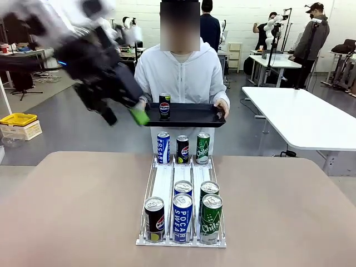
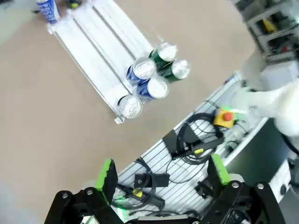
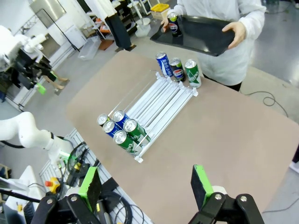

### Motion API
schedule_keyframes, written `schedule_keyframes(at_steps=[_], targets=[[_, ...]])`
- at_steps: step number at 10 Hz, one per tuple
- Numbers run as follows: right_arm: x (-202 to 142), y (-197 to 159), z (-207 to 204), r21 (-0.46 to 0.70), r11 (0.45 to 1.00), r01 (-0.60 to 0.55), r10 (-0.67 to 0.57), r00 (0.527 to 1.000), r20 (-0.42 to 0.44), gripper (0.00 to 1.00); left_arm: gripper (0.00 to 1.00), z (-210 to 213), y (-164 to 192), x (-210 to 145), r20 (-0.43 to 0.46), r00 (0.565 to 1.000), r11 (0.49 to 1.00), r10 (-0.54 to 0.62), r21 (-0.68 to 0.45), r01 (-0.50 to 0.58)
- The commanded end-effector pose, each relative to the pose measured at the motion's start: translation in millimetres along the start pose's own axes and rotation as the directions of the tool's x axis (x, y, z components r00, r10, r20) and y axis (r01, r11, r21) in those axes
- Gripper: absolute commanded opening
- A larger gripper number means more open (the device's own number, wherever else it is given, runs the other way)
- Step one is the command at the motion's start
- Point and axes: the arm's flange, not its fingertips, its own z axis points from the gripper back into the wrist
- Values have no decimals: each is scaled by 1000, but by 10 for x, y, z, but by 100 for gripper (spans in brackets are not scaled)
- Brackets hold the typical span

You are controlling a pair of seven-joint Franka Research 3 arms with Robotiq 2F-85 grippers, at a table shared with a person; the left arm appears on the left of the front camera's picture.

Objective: Retrieve and hand over the desired beverage to the person.
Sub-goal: Pick up another can of the same type that the person held from the Automatic Can Dispenser.

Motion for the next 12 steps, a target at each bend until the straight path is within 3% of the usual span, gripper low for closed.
schedule_keyframes(at_steps=[1,4,5,12], targets=[[14,-13,-12,29,999,-14,13,1000,27,100,100,-405,-75,346,-51,974,968,221,132,-213],[14,-13,-12,29,999,-14,13,1000,27,100,100,-903,-321,538,38,955,928,295,226,-295],[14,-13,-12,29,999,-14,13,1000,27,100,100,-978,-334,550,27,957,929,290,230,-288],[14,-13,-12,29,999,-14,13,1000,27,100,100,-1009,-240,496,19,957,934,291,210,-288]])
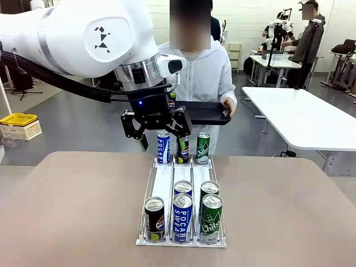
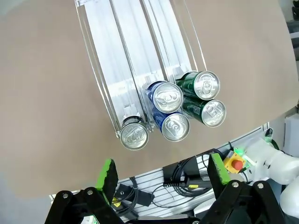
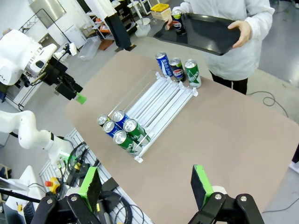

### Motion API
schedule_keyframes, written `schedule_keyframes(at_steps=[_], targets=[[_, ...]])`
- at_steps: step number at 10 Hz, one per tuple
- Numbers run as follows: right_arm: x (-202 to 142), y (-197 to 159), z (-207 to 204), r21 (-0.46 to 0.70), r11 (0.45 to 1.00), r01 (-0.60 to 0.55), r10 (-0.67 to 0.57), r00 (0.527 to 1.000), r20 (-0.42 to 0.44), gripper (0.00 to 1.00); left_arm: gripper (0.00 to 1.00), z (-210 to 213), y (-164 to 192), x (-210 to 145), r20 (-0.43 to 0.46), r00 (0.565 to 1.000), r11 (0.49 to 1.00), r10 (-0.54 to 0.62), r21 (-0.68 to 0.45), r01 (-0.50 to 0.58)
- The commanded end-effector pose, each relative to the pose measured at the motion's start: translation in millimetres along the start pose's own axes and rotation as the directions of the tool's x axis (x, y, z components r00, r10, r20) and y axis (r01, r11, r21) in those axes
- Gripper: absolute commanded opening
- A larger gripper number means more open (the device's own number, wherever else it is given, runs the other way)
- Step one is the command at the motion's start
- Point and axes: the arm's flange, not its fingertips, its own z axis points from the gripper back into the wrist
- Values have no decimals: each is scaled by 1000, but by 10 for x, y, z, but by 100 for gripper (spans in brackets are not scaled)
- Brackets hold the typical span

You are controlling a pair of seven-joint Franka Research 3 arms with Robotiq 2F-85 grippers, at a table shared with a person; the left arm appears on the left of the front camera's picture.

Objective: Retrieve and hand over the desired beverage to the person.
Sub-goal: Pick up another can of the same type that the person held from the Automatic Can Dispenser.

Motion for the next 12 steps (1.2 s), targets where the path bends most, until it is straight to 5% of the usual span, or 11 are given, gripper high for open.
schedule_keyframes(at_steps=[1,3,9,12], targets=[[14,-12,-14,30,999,-14,13,1000,27,100,100,-9,10,-34,9,1000,1000,2,19,-2],[14,-12,-14,30,999,-14,13,1000,27,100,100,-151,-207,-133,-42,999,1000,-22,20,23],[14,-12,-14,30,999,-14,13,1000,27,100,100,-621,-515,-250,-34,970,968,240,84,-236],[14,-12,-14,30,999,-14,13,1000,27,100,100,-872,-537,-200,-50,983,977,174,135,-166]])
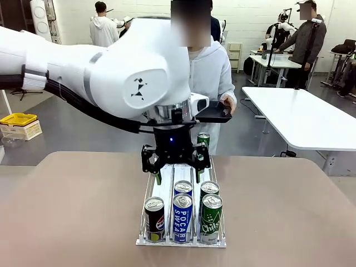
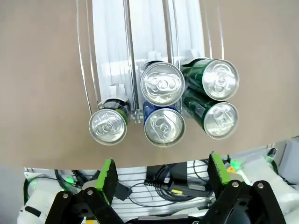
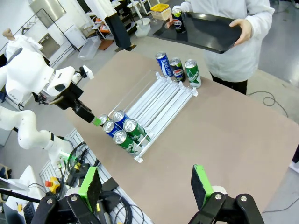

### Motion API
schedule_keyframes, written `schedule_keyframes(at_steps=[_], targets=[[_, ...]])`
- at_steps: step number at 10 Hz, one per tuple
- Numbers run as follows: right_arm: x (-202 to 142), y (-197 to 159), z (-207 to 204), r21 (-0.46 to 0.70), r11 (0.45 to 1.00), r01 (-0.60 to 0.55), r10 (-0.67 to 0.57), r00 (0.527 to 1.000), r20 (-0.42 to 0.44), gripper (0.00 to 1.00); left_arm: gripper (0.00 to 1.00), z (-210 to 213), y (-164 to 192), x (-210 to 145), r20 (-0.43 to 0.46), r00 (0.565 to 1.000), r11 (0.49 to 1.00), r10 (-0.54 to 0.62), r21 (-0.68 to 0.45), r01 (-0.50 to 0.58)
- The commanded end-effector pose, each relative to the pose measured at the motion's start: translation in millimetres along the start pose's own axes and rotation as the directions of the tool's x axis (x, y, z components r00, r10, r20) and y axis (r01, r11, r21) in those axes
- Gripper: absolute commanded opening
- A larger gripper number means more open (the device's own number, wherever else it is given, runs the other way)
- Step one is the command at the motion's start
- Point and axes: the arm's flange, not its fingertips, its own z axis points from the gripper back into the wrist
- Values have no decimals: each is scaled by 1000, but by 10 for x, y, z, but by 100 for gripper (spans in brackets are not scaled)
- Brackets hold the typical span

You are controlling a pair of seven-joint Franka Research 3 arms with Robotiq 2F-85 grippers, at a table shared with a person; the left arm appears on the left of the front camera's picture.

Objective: Retrieve and hand over the desired beverage to the person.
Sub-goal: Pick up another can of the same type that the person held from the Automatic Can Dispenser.

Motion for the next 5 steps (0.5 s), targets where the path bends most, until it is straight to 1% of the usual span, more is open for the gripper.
schedule_keyframes(at_steps=[1,3,4,5], targets=[[15,-11,-15,30,999,-14,13,1000,27,100,100,-120,-123,-17,6,999,997,-52,55,52],[15,-11,-15,30,999,-14,13,1000,27,100,100,-244,-163,-8,16,996,993,-86,86,84],[15,-11,-15,30,999,-14,13,1000,27,100,100,-277,-169,8,9,996,992,-91,84,90],[15,-11,-15,30,999,-14,13,1000,27,100,100,-325,-188,7,-2,998,994,-70,85,70]])
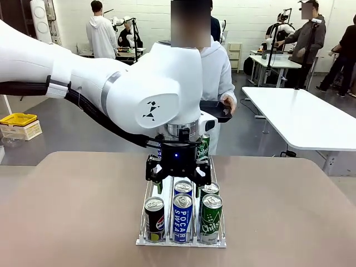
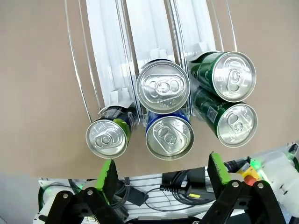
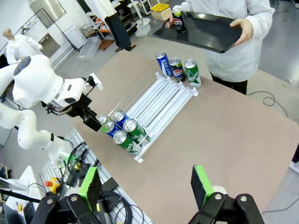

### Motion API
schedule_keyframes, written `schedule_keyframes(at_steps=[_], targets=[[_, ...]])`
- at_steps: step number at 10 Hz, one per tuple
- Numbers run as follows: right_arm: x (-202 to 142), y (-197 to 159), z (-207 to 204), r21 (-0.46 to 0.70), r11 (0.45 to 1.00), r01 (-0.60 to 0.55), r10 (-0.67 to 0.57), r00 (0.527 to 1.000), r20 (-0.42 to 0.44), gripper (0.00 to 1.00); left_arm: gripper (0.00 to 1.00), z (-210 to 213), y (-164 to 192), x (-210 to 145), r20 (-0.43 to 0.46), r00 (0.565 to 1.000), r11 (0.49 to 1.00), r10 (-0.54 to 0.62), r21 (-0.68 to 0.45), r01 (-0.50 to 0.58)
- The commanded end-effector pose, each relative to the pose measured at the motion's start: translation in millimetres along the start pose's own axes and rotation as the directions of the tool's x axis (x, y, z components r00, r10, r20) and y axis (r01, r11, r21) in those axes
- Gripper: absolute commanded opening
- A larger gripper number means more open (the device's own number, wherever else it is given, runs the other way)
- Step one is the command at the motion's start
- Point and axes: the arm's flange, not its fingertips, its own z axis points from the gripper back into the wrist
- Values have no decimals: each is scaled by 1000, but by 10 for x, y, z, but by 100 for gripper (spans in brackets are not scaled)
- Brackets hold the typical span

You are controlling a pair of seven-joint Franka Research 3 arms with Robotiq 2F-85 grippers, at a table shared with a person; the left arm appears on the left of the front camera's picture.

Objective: Retrieve and hand over the desired beverage to the person.
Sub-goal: Pick up another can of the same type that the person held from the Automatic Can Dispenser.

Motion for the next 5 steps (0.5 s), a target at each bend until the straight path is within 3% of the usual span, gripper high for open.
schedule_keyframes(at_steps=[1,5], targets=[[15,-11,-15,30,999,-14,14,1000,27,100,100,-29,-87,51,19,999,999,46,17,-46],[15,-11,-15,30,999,-14,14,1000,27,100,100,-148,-114,78,14,998,998,67,14,-67]])
